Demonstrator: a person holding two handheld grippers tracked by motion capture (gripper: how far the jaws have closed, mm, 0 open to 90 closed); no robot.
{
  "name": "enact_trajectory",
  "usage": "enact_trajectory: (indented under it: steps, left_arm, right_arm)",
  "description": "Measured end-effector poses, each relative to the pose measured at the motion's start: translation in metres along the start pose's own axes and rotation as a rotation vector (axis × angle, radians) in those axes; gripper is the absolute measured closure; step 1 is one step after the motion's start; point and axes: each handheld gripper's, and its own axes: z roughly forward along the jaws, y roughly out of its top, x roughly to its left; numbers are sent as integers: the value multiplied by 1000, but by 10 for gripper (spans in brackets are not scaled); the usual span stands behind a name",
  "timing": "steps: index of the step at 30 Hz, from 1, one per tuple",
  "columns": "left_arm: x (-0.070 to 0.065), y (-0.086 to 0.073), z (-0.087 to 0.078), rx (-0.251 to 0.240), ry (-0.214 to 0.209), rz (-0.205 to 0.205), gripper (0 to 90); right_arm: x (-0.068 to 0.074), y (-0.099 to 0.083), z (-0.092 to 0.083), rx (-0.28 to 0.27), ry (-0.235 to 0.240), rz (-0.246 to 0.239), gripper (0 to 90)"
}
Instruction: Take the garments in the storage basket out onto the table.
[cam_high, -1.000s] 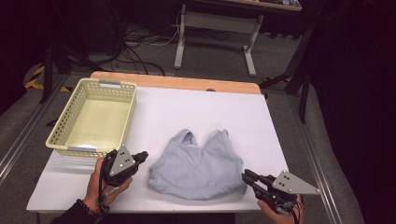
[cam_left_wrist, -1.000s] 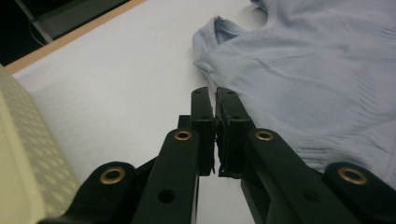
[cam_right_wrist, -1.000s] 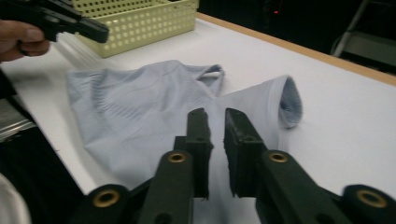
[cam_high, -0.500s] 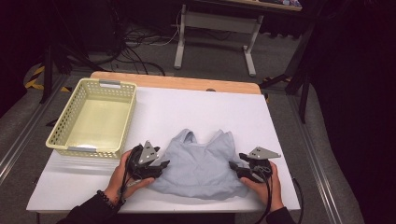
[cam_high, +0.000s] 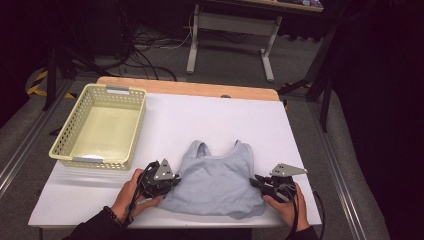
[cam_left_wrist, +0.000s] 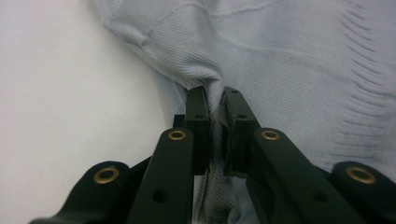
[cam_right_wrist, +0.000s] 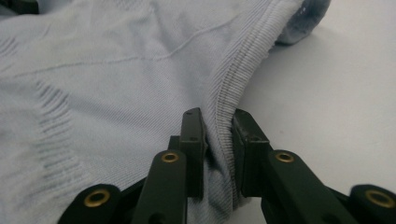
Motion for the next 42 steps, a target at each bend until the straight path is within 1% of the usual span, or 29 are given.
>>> enact_trajectory:
  steps: [2, 4, 6, 8, 9, 10, 12, 13, 14, 15, 16, 17, 19, 21, 22, 24, 25, 27, 29, 30, 31, 32, 33, 34, 36, 37, 39, 40, 42]
  left_arm:
    - [1, 0, -9, -27, 7, -1, 830]
    - [5, 3, -16, -81, 14, -12, 799]
    - [10, 9, -20, -116, 53, -30, 794]
    - [15, 17, -23, -155, 69, -59, 702]
    - [18, 22, -23, -166, 74, -59, 683]
    - [20, 27, -23, -180, 89, -52, 669]
    - [26, 40, -18, -192, 145, -40, 616]
    - [30, 47, -14, -193, 150, -45, 585]
    - [34, 53, -8, -194, 148, -54, 532]
    - [38, 59, -2, -193, 154, -50, 505]
    - [42, 64, 5, -181, 164, -46, 497]
    - [46, 69, 13, -164, 171, -47, 473]
    - [55, 75, 29, -142, 166, -59, 460]
    - [65, 81, 45, -111, 166, -65, 460]
    - [70, 82, 52, -97, 156, -76, 464]
    - [78, 85, 66, -65, 133, -90, 478]
    - [81, 85, 72, -51, 128, -86, 482]
    - [86, 85, 82, -30, 100, -87, 498]
    - [87, 86, 91, 2, 107, -71, 512]
    - [88, 87, 95, 8, 91, -54, 535]
    - [88, 87, 98, 15, 67, -49, 590]
    - [87, 88, 100, 28, 68, -44, 625]
    - [87, 89, 102, 32, 64, -35, 628]
    - [87, 89, 104, 30, 53, -41, 662]
    - [86, 92, 103, 47, 58, -34, 713]
    - [86, 93, 103, 53, 66, -20, 748]
    - [85, 95, 100, 60, 81, -7, 796]
    - [84, 96, 98, 60, 99, 1, 807]
    - [87, 97, 88, 27, 126, -19, 811]
  right_arm:
    - [2, 3, -4, -14, -16, -17, 731]
    - [3, 7, -7, -33, -35, -27, 659]
    - [1, 12, -11, -71, -76, -26, 586]
    - [-2, 19, -16, -109, -96, -23, 532]
    - [-4, 24, -18, -129, -108, -11, 503]
    - [-5, 30, -19, -147, -115, -9, 502]
    - [-10, 45, -18, -171, -122, -21, 497]
    - [-13, 54, -15, -178, -131, -21, 492]
    - [-17, 62, -10, -177, -124, -23, 489]
    - [-20, 71, -4, -174, -126, -20, 478]
    - [-22, 79, 3, -159, -143, -41, 470]
    - [-24, 87, 12, -124, -155, -71, 467]
    - [-28, 98, 29, -86, -165, -102, 468]
    - [-35, 105, 46, -29, -146, -103, 469]
    - [-38, 107, 55, 1, -149, -102, 469]
    - [-45, 106, 72, 88, -131, -88, 469]
    - [-48, 104, 79, 118, -134, -80, 468]
    - [-55, 100, 90, 163, -104, -43, 481]
    - [-59, 97, 97, 199, -106, -41, 498]
    - [-61, 96, 100, 207, -94, -42, 525]
    - [-62, 95, 103, 217, -87, -42, 556]
    - [-63, 94, 105, 226, -79, -54, 599]
    - [-63, 94, 105, 219, -62, -49, 628]
    - [-63, 94, 105, 216, -64, -53, 644]
    - [-62, 95, 106, 220, -61, -69, 720]
    - [-62, 95, 106, 219, -51, -78, 749]
    - [-59, 96, 106, 221, -65, -96, 771]
    - [-58, 97, 105, 220, -71, -105, 782]
    - [-55, 101, 99, 185, -84, -122, 789]
